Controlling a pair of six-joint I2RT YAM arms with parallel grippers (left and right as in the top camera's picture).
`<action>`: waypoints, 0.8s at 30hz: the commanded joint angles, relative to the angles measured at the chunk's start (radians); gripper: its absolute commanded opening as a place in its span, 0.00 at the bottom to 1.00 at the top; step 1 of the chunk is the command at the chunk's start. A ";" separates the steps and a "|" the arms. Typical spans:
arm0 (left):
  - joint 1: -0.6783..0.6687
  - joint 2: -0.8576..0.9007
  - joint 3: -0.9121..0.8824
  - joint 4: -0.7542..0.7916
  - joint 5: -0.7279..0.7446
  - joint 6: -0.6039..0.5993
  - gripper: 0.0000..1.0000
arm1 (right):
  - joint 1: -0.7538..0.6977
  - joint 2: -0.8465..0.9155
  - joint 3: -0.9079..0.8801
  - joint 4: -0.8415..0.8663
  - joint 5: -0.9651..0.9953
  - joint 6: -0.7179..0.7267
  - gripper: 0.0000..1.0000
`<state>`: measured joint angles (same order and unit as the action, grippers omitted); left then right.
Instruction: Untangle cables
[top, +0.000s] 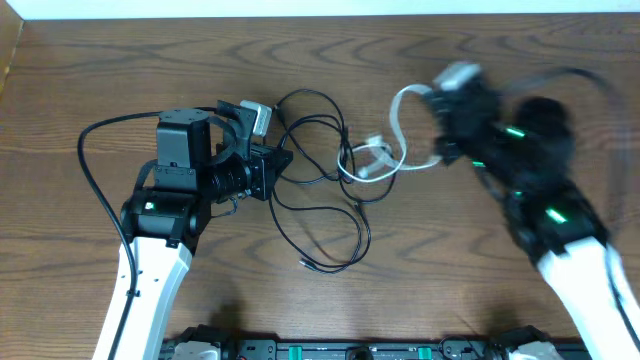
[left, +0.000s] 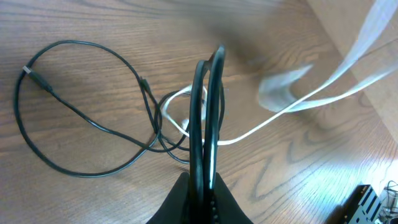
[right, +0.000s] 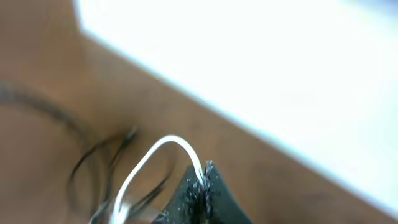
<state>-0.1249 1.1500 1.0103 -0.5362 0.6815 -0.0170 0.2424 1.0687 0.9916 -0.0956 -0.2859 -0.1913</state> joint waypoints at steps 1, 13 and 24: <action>0.004 -0.002 0.011 -0.003 0.002 0.021 0.07 | -0.087 -0.119 0.024 0.013 0.145 0.130 0.01; 0.004 -0.002 0.010 -0.025 0.002 0.021 0.07 | -0.515 -0.262 0.024 0.031 0.268 0.404 0.01; 0.004 0.004 0.005 -0.047 -0.018 0.021 0.08 | -0.675 -0.041 0.024 0.016 0.197 0.690 0.01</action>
<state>-0.1249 1.1503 1.0103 -0.5766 0.6739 -0.0174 -0.4122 0.9665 1.0058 -0.0769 -0.0715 0.3851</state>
